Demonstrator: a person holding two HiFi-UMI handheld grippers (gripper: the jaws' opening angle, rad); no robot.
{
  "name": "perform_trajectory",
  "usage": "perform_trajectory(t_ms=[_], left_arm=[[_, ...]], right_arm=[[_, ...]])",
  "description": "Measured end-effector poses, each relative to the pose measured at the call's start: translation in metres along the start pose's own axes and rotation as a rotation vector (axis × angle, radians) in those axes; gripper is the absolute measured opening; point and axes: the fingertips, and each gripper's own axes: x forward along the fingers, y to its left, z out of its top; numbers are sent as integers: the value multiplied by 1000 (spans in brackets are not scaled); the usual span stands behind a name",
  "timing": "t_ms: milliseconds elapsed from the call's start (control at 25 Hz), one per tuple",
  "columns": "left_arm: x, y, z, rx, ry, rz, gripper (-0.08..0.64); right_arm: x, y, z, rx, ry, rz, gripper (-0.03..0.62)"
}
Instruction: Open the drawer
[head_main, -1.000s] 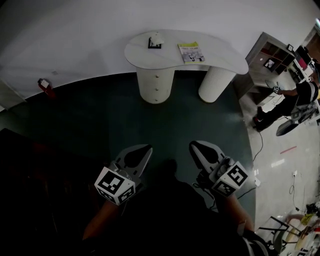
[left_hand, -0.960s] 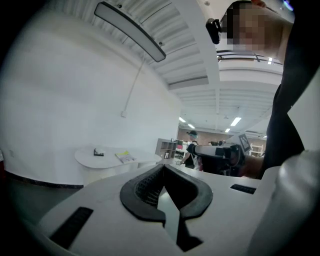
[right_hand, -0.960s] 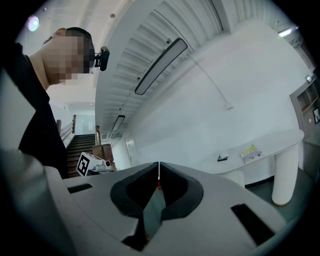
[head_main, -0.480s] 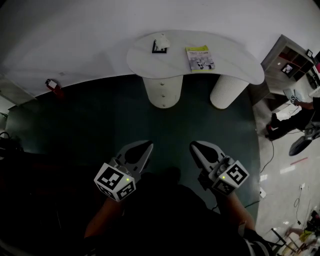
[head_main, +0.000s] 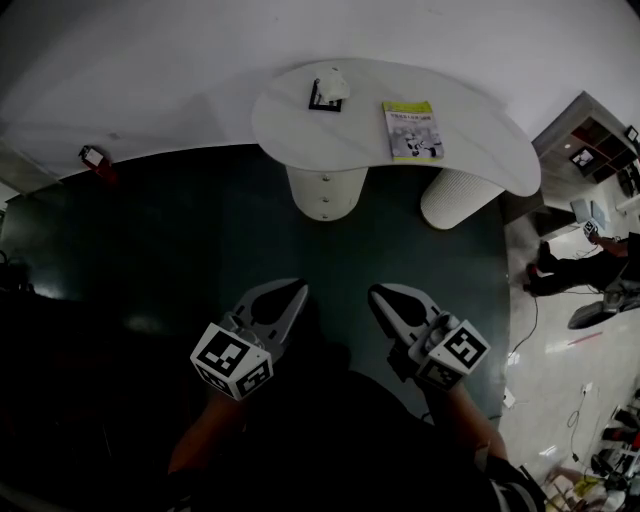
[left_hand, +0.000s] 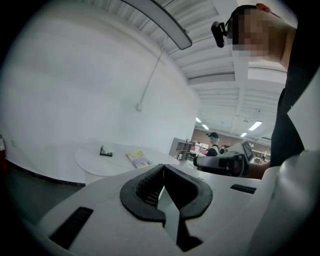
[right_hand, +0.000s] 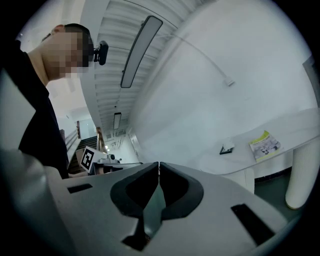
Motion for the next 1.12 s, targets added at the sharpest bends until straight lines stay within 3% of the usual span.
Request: perform_trajectory(t_ms=[360,560,960,1120], left_arm=[[52,126,20,25,8,-18,12],[86,184,0,38,33,-21,12],[144,219,-53,11,37,7,12],[169,239,-84,57,57,20,12]], right_arm=[[121,-66,10,24,41,14,17],[170,-103,-7,2,70,36,17],[192,-164,-84,34,137,58,17],[200,-197,-120,24,166,66,17]])
